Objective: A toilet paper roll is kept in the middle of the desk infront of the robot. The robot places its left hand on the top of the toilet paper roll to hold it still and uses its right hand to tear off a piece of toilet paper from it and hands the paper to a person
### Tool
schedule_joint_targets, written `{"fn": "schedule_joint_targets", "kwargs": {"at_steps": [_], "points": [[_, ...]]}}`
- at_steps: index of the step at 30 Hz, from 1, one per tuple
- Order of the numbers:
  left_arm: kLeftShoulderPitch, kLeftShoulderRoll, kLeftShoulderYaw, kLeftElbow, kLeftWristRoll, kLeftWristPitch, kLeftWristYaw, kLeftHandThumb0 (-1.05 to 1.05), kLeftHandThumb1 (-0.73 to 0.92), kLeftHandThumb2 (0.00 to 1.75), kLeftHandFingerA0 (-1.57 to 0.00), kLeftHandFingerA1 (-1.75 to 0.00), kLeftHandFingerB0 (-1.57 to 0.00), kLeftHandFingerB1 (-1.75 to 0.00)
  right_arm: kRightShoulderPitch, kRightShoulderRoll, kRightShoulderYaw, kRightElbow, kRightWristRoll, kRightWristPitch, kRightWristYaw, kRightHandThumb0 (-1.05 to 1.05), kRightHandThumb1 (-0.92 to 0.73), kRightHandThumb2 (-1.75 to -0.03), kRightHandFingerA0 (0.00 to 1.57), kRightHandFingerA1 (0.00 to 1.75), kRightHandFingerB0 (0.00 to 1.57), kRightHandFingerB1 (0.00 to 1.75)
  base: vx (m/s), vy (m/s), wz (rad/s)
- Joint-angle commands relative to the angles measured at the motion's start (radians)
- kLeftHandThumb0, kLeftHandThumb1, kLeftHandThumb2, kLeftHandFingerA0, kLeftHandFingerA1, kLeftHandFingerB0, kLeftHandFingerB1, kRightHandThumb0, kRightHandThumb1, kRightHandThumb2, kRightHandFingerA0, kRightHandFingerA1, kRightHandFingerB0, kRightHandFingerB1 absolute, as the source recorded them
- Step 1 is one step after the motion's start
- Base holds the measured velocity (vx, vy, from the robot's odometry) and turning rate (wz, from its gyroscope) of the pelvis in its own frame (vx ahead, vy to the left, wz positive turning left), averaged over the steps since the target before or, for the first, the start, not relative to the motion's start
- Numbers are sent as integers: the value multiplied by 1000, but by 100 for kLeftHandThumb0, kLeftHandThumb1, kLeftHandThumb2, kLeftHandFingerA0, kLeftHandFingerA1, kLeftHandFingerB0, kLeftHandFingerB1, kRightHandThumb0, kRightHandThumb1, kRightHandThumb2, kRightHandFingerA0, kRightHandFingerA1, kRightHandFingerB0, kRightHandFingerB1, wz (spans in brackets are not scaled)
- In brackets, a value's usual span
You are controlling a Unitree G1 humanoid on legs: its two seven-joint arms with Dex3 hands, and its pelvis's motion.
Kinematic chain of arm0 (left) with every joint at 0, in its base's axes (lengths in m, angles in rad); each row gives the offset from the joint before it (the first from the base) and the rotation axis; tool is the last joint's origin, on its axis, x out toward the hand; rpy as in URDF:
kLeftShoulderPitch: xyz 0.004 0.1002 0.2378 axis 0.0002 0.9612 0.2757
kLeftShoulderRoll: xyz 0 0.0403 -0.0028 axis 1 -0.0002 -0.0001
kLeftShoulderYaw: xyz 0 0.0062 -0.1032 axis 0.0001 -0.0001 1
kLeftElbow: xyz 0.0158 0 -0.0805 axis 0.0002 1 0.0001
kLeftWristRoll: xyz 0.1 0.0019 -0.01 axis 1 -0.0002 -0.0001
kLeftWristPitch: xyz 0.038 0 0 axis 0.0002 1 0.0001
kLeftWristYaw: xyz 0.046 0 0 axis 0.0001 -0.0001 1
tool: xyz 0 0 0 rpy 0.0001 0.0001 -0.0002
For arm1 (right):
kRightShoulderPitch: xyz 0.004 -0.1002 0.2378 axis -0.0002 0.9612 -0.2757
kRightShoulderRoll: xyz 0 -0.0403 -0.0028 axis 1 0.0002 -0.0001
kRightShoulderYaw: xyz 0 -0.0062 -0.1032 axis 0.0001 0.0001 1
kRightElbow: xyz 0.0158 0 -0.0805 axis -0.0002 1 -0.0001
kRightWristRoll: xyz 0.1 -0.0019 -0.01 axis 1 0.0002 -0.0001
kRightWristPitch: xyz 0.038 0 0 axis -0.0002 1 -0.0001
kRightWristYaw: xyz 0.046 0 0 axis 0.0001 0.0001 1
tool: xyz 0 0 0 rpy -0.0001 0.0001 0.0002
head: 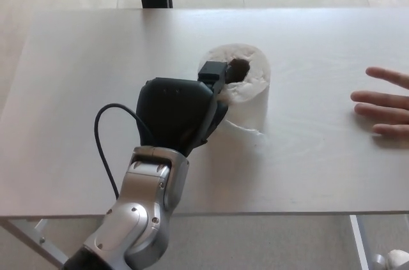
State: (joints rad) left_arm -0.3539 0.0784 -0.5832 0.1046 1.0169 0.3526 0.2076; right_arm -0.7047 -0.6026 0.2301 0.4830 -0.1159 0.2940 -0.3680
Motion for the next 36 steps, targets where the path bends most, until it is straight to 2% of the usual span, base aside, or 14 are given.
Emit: {"fn": "schedule_joint_targets", "kwargs": {"at_steps": [1, 2, 5, 7, 15, 17, 20, 23, 25, 27, 31, 33, 35, 36], "points": [[113, 85, -7, 42, -35, 12, -145, -43, 74, 68, -93, -128, -58, -57, 95, -235, 429, 132, -532, -203, 171, -27, -62, -61, 79, 160, 71, 118, 0, 0, 0], [112, 84, -7, 41, -34, 14, -146, -43, 74, 67, -94, -143, -58, -56, 99, -240, 444, 134, -540, -197, 174, -28, -62, -59, 77, 164, 67, 127, 0, 0, 0], [109, 82, -6, 45, -36, 12, -143, -42, 72, 70, -92, -133, -57, -58, 97, -235, 502, 165, -562, -167, 164, -32, -58, -57, 79, 157, 75, 106, 0, 0, 0], [107, 83, -7, 45, -34, 9, -142, -42, 72, 69, -92, -120, -58, -59, 98, -229, 521, 189, -558, -167, 146, -26, -57, -57, 83, 144, 78, 76, 0, 0, 0], [114, 88, -8, 52, -32, 0, -124, -40, 68, 74, -100, -141, -58, -55, 84, -223, 608, 269, -588, -152, 47, -24, -60, -59, 73, 139, 74, 77, 0, 0, 0], [119, 90, -11, 44, -31, 9, -141, -42, 70, 72, -94, -134, -57, -59, 75, -226, 627, 257, -584, -119, 117, -27, -64, -58, 64, 87, 68, 57, 0, 0, 0], [123, 86, -12, 46, -34, 10, -145, -43, 70, 72, -92, -132, -55, -57, 68, -223, 645, 247, -566, -68, 195, -36, -62, -58, 54, 68, 67, 52, 0, 0, 0], [128, 82, -9, 42, -43, 4, -141, -41, 69, 75, -91, -141, -55, -56, 67, -241, 692, 214, -610, -45, 232, -46, -66, -61, 7, 38, 34, 32, 0, 0, 0], [130, 81, -8, 40, -43, 3, -140, -41, 69, 74, -95, -144, -58, -56, 71, -239, 683, 188, -581, -28, 275, -49, -62, -59, 0, 4, 20, 29, 0, 0, 0], [131, 80, -10, 42, -37, 4, -132, -41, 68, 74, -98, -150, -58, -55, 68, -232, 690, 184, -591, -11, 276, -70, -53, -76, 0, 0, 4, 24, 0, 0, 0], [130, 82, -13, 42, -28, 5, -124, -40, 69, 73, -99, -148, -58, -55, 48, -211, 702, 200, -617, 19, 281, -82, -50, -74, 0, 0, 14, 12, 0, 0, 0], [134, 80, -12, 45, -28, 6, -112, -41, 69, 70, -101, -149, -59, -55, 38, -225, 721, 173, -665, 49, 303, -100, -56, -96, 0, 17, 0, 0, 0, 0, 0], [132, 78, -8, 44, -38, 6, -119, -40, 68, 75, -98, -150, -56, -58, 34, -242, 722, 143, -681, 55, 336, -105, -60, -59, 0, 0, 0, 0, 0, 0, 0], [134, 80, -7, 44, -41, 2, -117, -40, 68, 73, -100, -147, -57, -55, 30, -252, 717, 124, -683, 55, 366, -105, -60, -60, 0, 0, 0, 0, 0, 0, 0]]}}
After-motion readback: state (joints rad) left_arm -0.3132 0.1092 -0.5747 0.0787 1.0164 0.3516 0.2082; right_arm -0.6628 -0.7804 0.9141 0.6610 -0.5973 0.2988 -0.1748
